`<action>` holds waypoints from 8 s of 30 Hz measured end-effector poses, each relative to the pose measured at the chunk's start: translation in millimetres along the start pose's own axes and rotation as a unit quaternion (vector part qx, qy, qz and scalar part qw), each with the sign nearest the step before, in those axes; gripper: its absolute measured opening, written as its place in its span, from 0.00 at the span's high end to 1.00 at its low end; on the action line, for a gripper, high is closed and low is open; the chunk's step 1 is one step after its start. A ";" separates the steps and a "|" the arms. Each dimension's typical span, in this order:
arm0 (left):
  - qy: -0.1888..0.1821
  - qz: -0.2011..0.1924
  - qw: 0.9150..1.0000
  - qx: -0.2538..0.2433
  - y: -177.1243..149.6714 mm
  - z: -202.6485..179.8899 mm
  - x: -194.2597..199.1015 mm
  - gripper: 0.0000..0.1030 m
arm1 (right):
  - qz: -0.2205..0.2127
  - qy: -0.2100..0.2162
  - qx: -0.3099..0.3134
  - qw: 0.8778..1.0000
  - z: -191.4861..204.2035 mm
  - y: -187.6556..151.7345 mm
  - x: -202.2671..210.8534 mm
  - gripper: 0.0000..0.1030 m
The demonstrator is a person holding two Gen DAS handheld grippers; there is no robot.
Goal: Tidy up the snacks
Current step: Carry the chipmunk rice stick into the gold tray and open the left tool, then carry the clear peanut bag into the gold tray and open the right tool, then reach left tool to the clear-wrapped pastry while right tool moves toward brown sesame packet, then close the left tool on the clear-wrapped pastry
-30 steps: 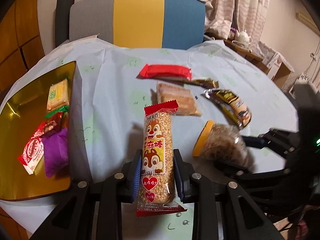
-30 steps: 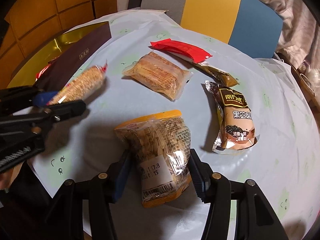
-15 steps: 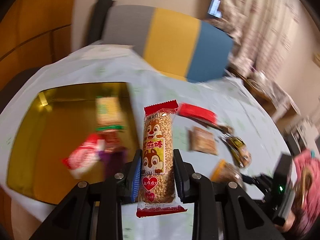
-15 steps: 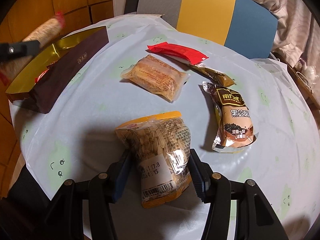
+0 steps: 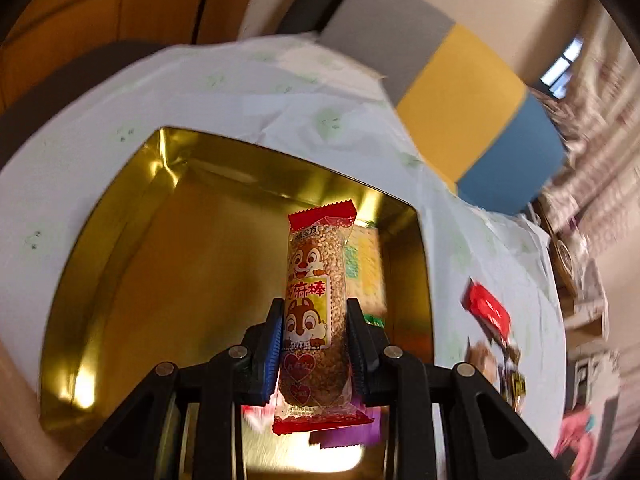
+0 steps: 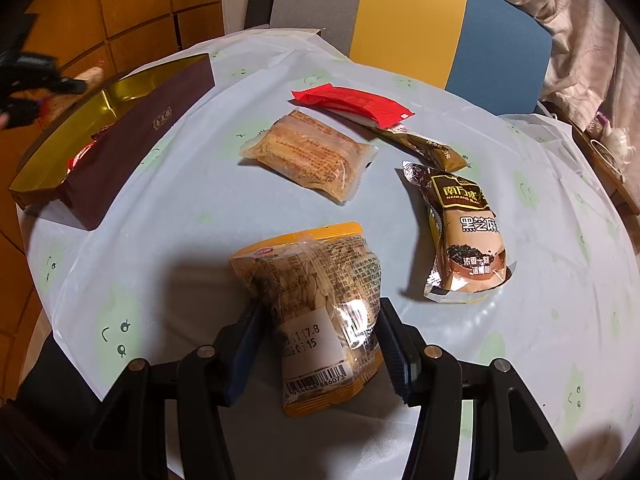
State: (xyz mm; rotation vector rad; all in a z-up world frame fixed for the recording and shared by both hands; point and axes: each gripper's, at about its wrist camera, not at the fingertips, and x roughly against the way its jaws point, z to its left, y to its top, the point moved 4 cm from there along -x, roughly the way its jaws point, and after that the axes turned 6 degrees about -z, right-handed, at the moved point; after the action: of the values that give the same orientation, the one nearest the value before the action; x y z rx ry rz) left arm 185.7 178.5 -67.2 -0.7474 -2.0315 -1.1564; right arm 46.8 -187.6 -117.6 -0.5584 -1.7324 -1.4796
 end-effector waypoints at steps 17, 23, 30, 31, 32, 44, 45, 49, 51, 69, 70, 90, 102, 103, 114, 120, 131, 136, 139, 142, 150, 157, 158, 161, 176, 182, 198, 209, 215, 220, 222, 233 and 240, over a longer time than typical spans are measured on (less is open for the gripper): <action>0.055 -0.019 0.998 -0.017 6.1 1.2 -14.7 0.66 | 0.004 0.000 -0.002 1.000 -1.2 0.7 -1.8 0.45; 0.059 -0.054 0.994 -0.077 -29.5 -18.8 29.0 0.66 | -0.003 -0.001 -0.005 1.000 -1.2 -1.1 -0.4 0.45; 0.059 -0.092 0.985 -0.131 -61.5 -35.5 67.0 0.66 | -0.007 -0.004 -0.006 1.000 -0.7 -2.1 1.4 0.45; 0.061 -0.099 0.984 -0.136 -65.0 -36.8 72.2 0.66 | -0.007 -0.005 -0.006 1.000 -0.4 -2.1 1.4 0.45; 0.064 -0.106 0.982 -0.141 -67.6 -37.6 77.3 0.66 | -0.006 -0.005 -0.006 1.000 -0.3 -2.3 1.5 0.45; 0.076 -0.120 0.979 -0.148 -88.4 -28.0 97.2 0.66 | 0.006 -0.002 -0.025 1.000 -2.8 1.4 1.0 0.47; 0.077 -0.120 0.978 -0.149 -89.4 -27.6 97.6 0.66 | 0.007 -0.001 -0.032 0.999 -3.6 1.8 1.3 0.48; 0.078 -0.122 0.978 -0.148 -90.8 -22.5 98.9 0.65 | 0.010 0.019 -0.074 0.997 -10.9 2.7 3.4 0.53; 0.079 -0.124 0.979 -0.144 -90.8 -19.4 99.4 0.65 | 0.013 0.027 -0.090 0.995 -14.4 3.7 3.9 0.54; 0.090 -0.121 0.980 -0.133 -92.5 -0.6 98.9 0.65 | 0.007 0.051 -0.132 0.990 -25.6 10.5 7.5 0.59; 0.091 -0.121 0.980 -0.133 -92.5 0.0 98.9 0.65 | 0.005 0.053 -0.137 0.989 -26.9 11.3 7.8 0.59; 0.101 -0.129 0.981 -0.103 -87.5 20.8 101.0 0.65 | -0.030 0.120 -0.122 0.985 1.8 54.7 23.0 0.60; 0.132 -0.151 0.978 -0.054 -72.0 61.9 120.1 0.65 | -0.067 0.239 0.051 0.967 152.4 137.5 27.6 0.59; 0.132 -0.151 0.978 -0.053 -71.8 63.4 120.3 0.65 | -0.062 0.250 0.058 0.965 165.6 140.5 21.6 0.59; 0.139 -0.138 0.979 -0.056 -76.7 69.8 115.1 0.65 | 0.016 0.283 0.096 0.954 241.6 115.1 -37.7 0.44; 0.131 -0.142 0.979 -0.066 -77.4 57.6 115.7 0.65 | -0.015 0.268 0.076 0.960 217.1 120.0 -18.5 0.37; 0.113 -0.146 0.976 -0.112 -85.8 21.9 121.0 0.65 | -0.058 0.214 0.066 0.973 169.6 102.6 13.2 0.52; 0.105 -0.146 0.975 -0.133 -90.4 6.3 121.0 0.65 | -0.075 0.195 0.034 0.977 136.0 93.7 27.2 0.52; 0.099 -0.144 0.974 -0.144 -93.5 -2.6 120.4 0.65 | -0.082 0.173 0.021 0.981 112.7 89.4 32.4 0.51; 0.094 -0.143 0.972 -0.160 -96.2 -13.2 118.7 0.65 | -0.082 0.149 0.006 0.985 86.7 85.0 34.5 0.51; 0.078 -0.133 0.969 -0.195 -104.2 -39.8 112.3 0.65 | -0.081 0.079 -0.035 0.993 8.8 78.0 38.5 0.50; 0.061 -0.124 0.964 -0.227 -111.7 -65.9 105.3 0.65 | -0.083 0.003 -0.051 0.995 -66.2 78.7 47.7 0.45; 0.056 -0.122 0.963 -0.233 -113.1 -70.6 104.4 0.65 | -0.081 -0.008 -0.054 0.995 -76.7 78.4 47.8 0.44; 0.043 -0.121 0.959 -0.252 -117.7 -85.1 103.6 0.65 | -0.080 -0.045 -0.080 0.993 -119.6 77.0 45.0 0.43; -0.019 -0.030 0.926 -0.375 -146.1 -182.6 48.3 0.47 | -0.033 -0.063 -0.269 0.960 -206.5 49.9 16.3 0.35; -0.048 0.033 0.909 -0.414 -157.8 -210.4 8.7 0.47 | -0.042 -0.048 -0.287 0.956 -208.0 50.2 21.8 0.32; -0.068 0.127 0.766 -0.626 -169.9 -272.3 -70.5 0.21 | -0.049 -0.028 -0.299 0.952 -209.0 54.4 23.1 0.27; -0.087 0.163 0.654 -0.734 -196.6 -286.3 -87.6 0.20 | -0.045 -0.018 -0.305 0.951 -208.6 54.2 20.7 0.25; -0.103 0.180 0.679 -0.704 -186.6 -295.0 -112.2 0.19 | -0.036 -0.021 -0.302 0.952 -207.8 52.4 16.7 0.24; -0.112 0.188 0.734 -0.643 -176.6 -285.4 -113.0 0.29 | -0.031 -0.024 -0.300 0.953 -207.1 52.3 14.7 0.24; -0.107 0.185 0.753 -0.622 -177.1 -282.1 -108.1 0.38 | -0.032 -0.025 -0.296 0.954 -205.9 52.9 15.1 0.24; -0.060 0.106 0.860 -0.495 -204.2 -231.1 -56.0 0.39 | -0.019 -0.029 -0.275 0.961 -198.3 52.0 9.6 0.24; -0.052 0.052 0.877 -0.476 -229.4 -190.9 -13.2 0.39 | -0.002 -0.011 -0.233 0.972 -177.6 52.9 1.7 0.24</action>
State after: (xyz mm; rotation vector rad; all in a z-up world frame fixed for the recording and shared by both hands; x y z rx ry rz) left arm 74.3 -93.7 -119.4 -1.3707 -1.3700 -2.0988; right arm 133.8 -346.7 -79.2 -0.8133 -1.3985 -1.9015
